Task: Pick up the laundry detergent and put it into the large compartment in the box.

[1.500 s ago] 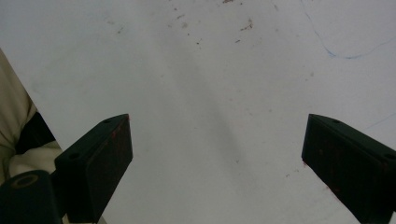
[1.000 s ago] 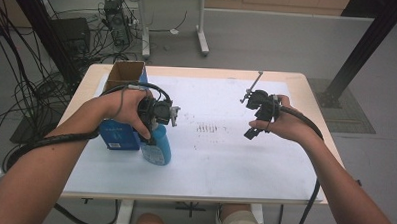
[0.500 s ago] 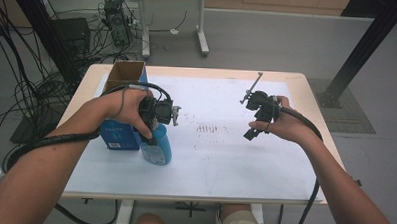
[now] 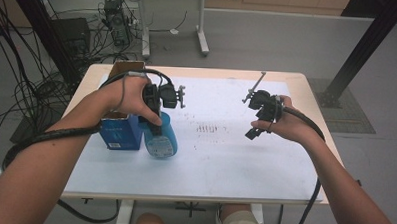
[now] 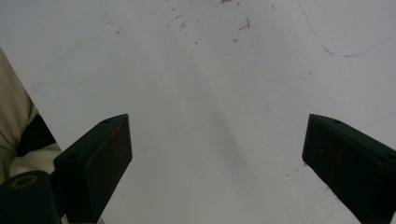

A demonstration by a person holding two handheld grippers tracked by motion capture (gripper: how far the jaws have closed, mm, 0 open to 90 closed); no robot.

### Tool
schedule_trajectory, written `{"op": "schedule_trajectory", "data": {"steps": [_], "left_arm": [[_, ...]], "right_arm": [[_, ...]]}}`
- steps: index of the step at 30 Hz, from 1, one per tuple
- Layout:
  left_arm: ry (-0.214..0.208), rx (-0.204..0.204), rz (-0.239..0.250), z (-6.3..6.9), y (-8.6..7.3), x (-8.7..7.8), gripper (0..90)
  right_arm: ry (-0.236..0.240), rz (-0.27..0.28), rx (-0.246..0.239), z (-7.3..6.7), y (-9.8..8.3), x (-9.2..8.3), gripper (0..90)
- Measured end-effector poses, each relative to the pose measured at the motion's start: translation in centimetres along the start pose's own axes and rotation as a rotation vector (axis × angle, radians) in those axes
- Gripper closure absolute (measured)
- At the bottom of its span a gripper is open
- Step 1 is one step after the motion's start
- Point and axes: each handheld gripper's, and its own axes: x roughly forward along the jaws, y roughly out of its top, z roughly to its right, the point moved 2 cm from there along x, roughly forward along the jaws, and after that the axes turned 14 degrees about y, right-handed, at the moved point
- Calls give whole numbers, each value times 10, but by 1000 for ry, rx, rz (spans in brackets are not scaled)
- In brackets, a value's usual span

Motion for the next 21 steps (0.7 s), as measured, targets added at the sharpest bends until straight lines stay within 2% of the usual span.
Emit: {"op": "schedule_trajectory", "data": {"steps": [2,4,5,7,11,15,17,21], "left_arm": [[18,-39,8,-3,-2,-12,362],[27,-64,3,-6,-2,-22,363],[29,-93,4,-10,-3,-28,363],[33,-125,-3,-14,-3,-37,363],[27,-208,-47,-27,0,-60,363],[22,-270,-90,-39,3,-80,363],[23,-333,-105,-46,2,-93,364],[36,-429,-124,-56,-1,-113,363]], "right_arm": [[-3,5,1,0,-1,-2,85],[-5,11,1,-1,-3,-4,85],[-6,14,-1,-1,-4,-5,85],[-8,16,2,-1,-5,-7,85],[-10,22,-3,-1,-5,-9,84],[-10,27,-4,-2,-6,-12,84],[-11,30,-5,-2,-6,-13,83],[-8,34,-8,-1,-6,-13,83]]}}
